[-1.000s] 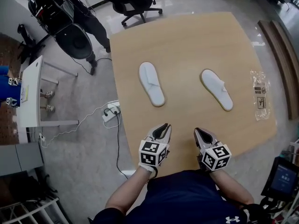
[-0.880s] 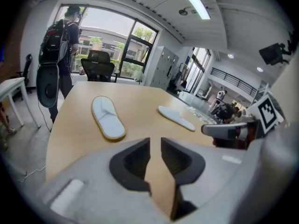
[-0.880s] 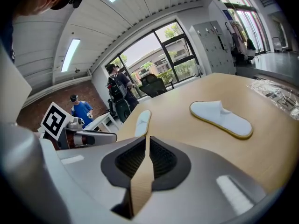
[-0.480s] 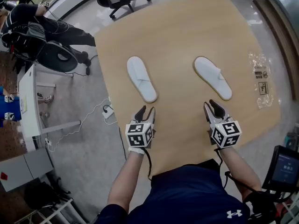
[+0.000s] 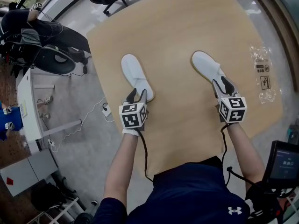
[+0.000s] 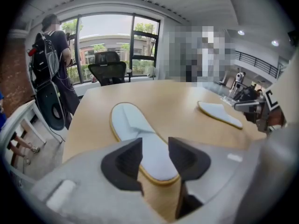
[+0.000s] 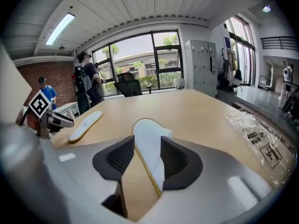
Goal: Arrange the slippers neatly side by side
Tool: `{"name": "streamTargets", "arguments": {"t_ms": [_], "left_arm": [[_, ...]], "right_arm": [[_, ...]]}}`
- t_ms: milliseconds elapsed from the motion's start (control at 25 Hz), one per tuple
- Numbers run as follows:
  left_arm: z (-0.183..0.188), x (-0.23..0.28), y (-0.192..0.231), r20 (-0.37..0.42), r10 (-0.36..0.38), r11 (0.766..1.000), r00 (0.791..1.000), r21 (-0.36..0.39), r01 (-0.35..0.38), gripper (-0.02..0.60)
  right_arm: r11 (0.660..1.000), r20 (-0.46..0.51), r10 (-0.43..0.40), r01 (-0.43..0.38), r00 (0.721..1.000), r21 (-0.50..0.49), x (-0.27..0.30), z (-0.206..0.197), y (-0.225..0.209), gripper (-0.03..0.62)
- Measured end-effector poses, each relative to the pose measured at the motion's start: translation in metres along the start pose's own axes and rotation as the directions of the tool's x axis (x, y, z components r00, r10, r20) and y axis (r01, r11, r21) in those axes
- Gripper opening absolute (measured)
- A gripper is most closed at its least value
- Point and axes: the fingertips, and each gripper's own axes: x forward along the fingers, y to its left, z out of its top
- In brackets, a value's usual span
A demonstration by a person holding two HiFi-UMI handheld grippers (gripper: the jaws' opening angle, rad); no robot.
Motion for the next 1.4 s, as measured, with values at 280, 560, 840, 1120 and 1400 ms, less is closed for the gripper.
{"name": "streamTargets", "arguments": {"t_ms": [280,560,840,1120,1400], "left_arm": [[0.016,0.037,0.032,-0.029,0.07,0.997,0.997,-0.035,-0.071,0.259],[0.031,0.062,0.057,-0.068,0.1,0.992,0.993,-0.065,-0.104,0.278],[0.028,0.07,0.063,-0.101,0.091,0.994,0.991,-0.058,-0.097,0.275],[0.015,0.065,0.038,-0.099,0.039,0.999,0.994,-0.026,-0.041,0.272],[-0.009,0.055,0.006,-0.067,0.014,1.0,0.998,-0.01,-0.015,0.27]], "right_arm": [[0.997,-0.066,-0.07,0.073,0.995,0.036,0.038,-0.01,-0.035,0.255],[0.984,-0.09,0.005,-0.021,0.996,-0.176,0.057,-0.002,-0.024,0.291],[0.929,-0.165,0.109,-0.159,0.98,-0.334,0.067,-0.001,-0.032,0.291],[0.933,-0.222,0.139,-0.203,0.965,-0.297,0.069,-0.027,-0.024,0.232],[0.964,-0.243,0.094,-0.15,0.966,-0.22,0.067,-0.046,-0.025,0.225]]}}
